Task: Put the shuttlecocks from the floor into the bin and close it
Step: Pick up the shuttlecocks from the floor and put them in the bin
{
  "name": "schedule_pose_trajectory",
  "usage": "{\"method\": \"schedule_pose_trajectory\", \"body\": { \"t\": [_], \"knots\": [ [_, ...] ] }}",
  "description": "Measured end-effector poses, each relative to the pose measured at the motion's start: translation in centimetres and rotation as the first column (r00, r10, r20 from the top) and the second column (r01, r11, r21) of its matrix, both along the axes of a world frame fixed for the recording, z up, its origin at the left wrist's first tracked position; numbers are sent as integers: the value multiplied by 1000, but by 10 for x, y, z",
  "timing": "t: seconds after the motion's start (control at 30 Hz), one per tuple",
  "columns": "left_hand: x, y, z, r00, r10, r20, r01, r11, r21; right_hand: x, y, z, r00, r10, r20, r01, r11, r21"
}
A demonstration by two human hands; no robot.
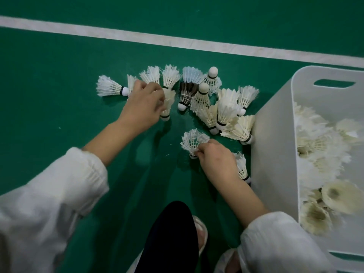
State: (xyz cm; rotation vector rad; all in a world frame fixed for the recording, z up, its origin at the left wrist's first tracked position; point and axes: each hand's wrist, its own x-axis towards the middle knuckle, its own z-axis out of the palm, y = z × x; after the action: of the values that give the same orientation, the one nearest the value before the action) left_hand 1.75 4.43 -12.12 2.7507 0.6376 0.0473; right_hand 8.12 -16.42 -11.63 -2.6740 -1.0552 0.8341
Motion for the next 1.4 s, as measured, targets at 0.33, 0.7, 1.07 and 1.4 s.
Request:
{"method": "schedule_pose_trajectory", "body": {
  "t": [0.33,0.7,1.07,1.4],
  "knots": [
    [-50,7,8,973,163,-162,-214,899,-382,0,9,-1,1000,0,-5,0,1000,-9],
    [-13,59,-11,914,277,-296,-280,959,31,1,13,-1,1000,5,20,-5,1000,-15],
    [-41,36,-5,939,245,-240,-211,964,159,-1,15,-1,999,-6,36,5,1000,16],
    [-42,-34,53,960,278,22,-264,932,-250,38,17,74,999,-33,23,26,965,259]
  ]
}}
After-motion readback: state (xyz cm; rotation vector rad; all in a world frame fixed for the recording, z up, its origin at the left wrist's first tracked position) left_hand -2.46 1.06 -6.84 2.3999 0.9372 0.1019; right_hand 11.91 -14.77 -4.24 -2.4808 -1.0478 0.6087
